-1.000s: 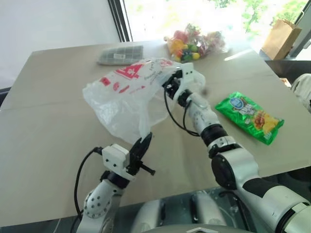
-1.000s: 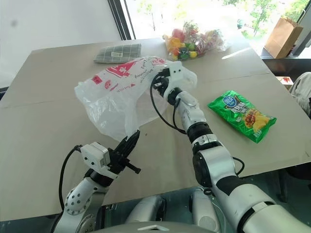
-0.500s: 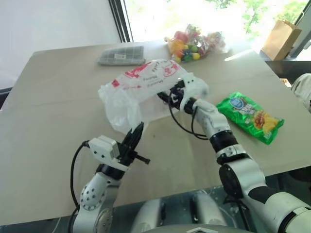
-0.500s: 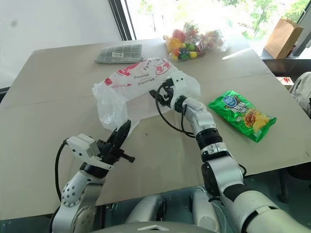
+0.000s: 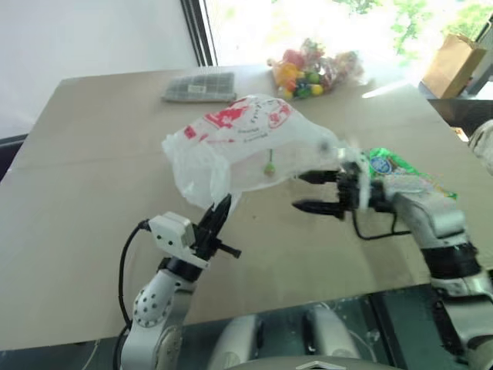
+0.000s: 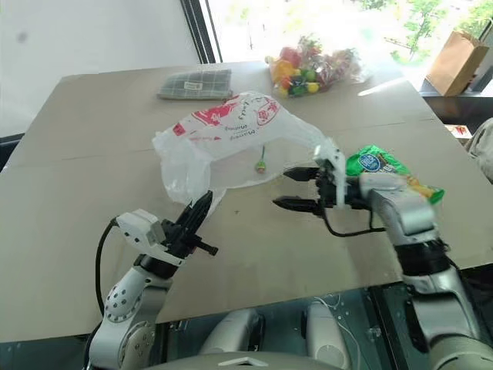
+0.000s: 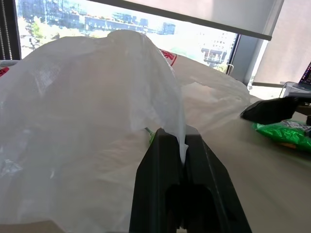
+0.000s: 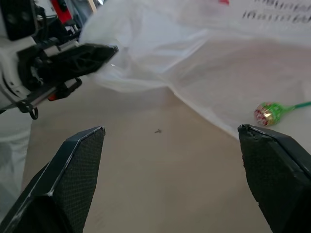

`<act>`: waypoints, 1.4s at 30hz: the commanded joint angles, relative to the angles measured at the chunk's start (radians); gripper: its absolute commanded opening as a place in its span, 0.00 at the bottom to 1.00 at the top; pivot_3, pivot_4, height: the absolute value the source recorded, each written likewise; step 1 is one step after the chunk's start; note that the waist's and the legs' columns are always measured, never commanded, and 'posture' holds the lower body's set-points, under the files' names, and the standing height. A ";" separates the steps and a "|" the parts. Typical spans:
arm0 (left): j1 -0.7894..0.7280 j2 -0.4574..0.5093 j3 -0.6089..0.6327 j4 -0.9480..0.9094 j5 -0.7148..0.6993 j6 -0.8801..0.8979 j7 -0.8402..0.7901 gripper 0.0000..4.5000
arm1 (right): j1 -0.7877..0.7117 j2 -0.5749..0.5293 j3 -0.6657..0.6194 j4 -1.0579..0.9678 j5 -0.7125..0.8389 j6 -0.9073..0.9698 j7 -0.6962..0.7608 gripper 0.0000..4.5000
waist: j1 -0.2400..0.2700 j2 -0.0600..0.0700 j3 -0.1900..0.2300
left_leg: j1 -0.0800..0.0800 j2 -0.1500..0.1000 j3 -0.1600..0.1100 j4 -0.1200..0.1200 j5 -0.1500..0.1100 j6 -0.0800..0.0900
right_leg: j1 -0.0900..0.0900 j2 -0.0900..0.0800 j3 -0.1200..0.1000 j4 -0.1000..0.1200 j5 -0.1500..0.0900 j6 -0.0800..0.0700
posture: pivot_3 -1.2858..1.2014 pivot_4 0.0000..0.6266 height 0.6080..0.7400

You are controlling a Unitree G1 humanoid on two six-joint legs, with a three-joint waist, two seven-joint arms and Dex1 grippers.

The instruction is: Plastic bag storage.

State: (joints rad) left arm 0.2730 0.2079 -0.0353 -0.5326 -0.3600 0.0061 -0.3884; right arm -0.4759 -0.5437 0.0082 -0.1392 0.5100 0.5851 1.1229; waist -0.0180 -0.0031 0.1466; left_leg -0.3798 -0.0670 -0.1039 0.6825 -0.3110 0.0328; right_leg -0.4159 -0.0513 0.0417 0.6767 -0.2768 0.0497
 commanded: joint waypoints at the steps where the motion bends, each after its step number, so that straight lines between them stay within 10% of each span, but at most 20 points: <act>1: 0.001 0.008 -0.016 -0.013 0.021 -0.018 -0.013 0.00 | 0.060 -0.044 -0.132 -0.081 -0.007 -0.069 -0.090 0.99 | 0.004 0.000 0.000 | 0.000 0.000 0.000 0.000 0.000 0.000 | 0.001 0.000 -0.001 0.000 0.000 0.000 | 0.52 0.24 1.00; 13: -0.024 -0.007 -0.031 0.029 0.037 -0.021 -0.012 0.00 | 0.513 -0.171 -0.179 -0.033 -0.652 -0.550 -0.604 0.99 | 0.033 0.000 -0.002 | 0.001 0.000 0.001 0.001 0.000 0.000 | 0.001 0.000 0.000 0.000 0.000 0.000 | 0.52 0.24 1.00; 28: -0.025 -0.009 -0.041 0.020 0.053 -0.015 0.003 0.00 | 0.406 -0.191 -0.113 0.325 -0.926 -0.645 -0.941 0.99 | 0.031 -0.001 -0.002 | 0.019 0.000 0.002 0.000 0.000 0.000 | 0.021 0.000 0.000 -0.005 0.000 0.000 | 0.52 0.24 1.00; 37: -0.021 -0.007 -0.037 0.013 0.054 -0.015 0.013 0.00 | 0.313 -0.213 -0.054 0.467 -0.949 -0.718 -0.975 0.04 | 0.029 -0.001 -0.002 | 0.019 0.000 0.002 -0.001 0.000 0.000 | 0.021 0.001 0.000 -0.005 0.000 0.000 | 0.52 0.24 1.00; 42: -0.017 -0.002 -0.031 0.004 0.052 -0.013 0.018 0.00 | 0.235 -0.219 -0.043 0.519 -0.887 -0.955 -0.985 0.00 | 0.024 -0.001 -0.002 | 0.019 0.000 0.003 -0.001 0.000 0.000 | 0.021 0.001 0.001 -0.005 0.000 0.000 | 0.52 0.24 1.00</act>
State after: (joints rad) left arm 0.2556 0.2047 -0.0757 -0.4877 -0.3138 0.0038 -0.3744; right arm -0.2103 -0.7489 -0.0412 0.3925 -0.4049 -0.2504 0.1470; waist 0.0055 -0.0038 0.1444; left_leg -0.3608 -0.0667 -0.1008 0.6815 -0.3112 0.0331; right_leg -0.3952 -0.0505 0.0428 0.6714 -0.2769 0.0502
